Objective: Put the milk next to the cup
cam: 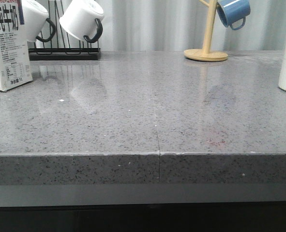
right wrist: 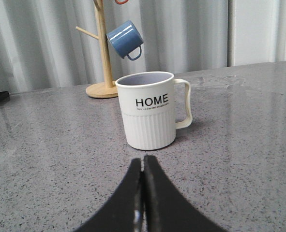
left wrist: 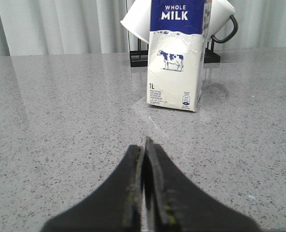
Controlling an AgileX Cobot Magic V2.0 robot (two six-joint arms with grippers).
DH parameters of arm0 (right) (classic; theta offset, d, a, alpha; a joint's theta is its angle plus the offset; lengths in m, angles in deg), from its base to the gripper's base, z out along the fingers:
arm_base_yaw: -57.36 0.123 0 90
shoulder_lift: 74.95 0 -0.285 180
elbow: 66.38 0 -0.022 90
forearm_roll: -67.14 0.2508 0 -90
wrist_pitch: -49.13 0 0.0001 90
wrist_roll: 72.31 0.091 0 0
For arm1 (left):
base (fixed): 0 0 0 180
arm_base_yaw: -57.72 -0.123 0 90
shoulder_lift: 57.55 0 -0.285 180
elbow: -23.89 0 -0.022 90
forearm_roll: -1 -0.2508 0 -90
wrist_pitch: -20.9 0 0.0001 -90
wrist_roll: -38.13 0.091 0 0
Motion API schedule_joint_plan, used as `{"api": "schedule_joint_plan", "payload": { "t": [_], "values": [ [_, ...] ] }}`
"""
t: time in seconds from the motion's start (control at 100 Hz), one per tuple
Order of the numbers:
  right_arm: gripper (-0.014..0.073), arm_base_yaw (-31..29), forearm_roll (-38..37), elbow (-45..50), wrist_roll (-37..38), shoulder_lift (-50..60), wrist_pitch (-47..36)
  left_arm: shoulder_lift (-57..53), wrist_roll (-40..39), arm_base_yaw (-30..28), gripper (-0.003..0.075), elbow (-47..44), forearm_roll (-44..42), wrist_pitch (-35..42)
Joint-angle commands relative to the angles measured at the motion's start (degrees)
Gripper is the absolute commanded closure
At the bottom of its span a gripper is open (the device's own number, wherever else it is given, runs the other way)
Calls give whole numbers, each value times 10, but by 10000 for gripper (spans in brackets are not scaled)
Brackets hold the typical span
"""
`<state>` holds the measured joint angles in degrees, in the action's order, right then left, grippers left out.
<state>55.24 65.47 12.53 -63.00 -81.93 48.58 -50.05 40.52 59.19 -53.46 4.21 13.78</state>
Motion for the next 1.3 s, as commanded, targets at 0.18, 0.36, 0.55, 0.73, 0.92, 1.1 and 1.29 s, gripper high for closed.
{"api": "schedule_joint_plan", "payload": {
  "t": [0.18,0.36,0.55,0.73,0.92,1.1,1.29],
  "values": [
    [636,1,-2,-12,-3,9,-49,-15,-4,-1,741,-23,1,48],
    [636,1,-2,-12,-3,9,-47,-15,-4,-1,741,-23,1,48],
    [636,1,-3,-46,-3,9,-18,-15,-4,-1,741,-23,1,48],
    [636,1,-4,-131,-3,-4,83,-15,-4,-1,741,-23,1,48],
    [636,1,-5,-168,-2,-30,94,-15,-4,-1,741,-23,1,48],
    [636,1,-6,-168,-2,-63,75,-15,-4,-1,741,-23,1,48],
    [515,1,-20,-168,-3,-150,40,-15,-4,-1,741,-23,1,48]
  ]
}}
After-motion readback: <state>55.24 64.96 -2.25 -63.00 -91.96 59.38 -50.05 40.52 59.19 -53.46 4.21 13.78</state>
